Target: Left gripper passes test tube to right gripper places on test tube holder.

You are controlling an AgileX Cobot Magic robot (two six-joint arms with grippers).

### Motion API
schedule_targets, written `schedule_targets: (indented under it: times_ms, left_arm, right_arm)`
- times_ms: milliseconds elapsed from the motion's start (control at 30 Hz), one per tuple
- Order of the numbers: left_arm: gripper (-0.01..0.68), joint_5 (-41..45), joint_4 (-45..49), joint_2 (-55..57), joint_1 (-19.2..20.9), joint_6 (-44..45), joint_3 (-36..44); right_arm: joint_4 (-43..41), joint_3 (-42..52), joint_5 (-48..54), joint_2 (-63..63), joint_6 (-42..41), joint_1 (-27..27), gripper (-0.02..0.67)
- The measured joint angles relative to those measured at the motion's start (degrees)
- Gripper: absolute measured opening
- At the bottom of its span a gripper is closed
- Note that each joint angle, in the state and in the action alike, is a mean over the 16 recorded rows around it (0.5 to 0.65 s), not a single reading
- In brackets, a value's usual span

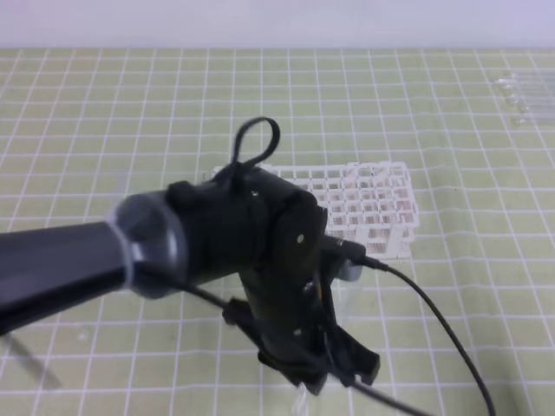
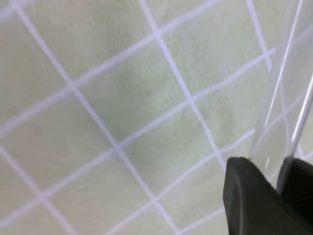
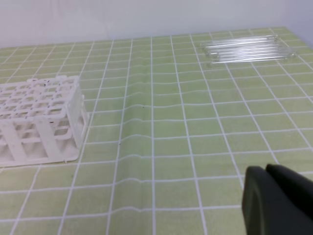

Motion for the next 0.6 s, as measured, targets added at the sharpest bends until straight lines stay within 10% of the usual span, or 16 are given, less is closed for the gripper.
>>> schedule_targets:
  times_ms: [600]
  left_arm:
    - [0.003, -45.9, 24.3, -27.5, -10.0, 1.7, 33.7]
  right_arm:
    - [0.0, 0.0, 0.0, 0.0, 0.0, 0.0, -0.002]
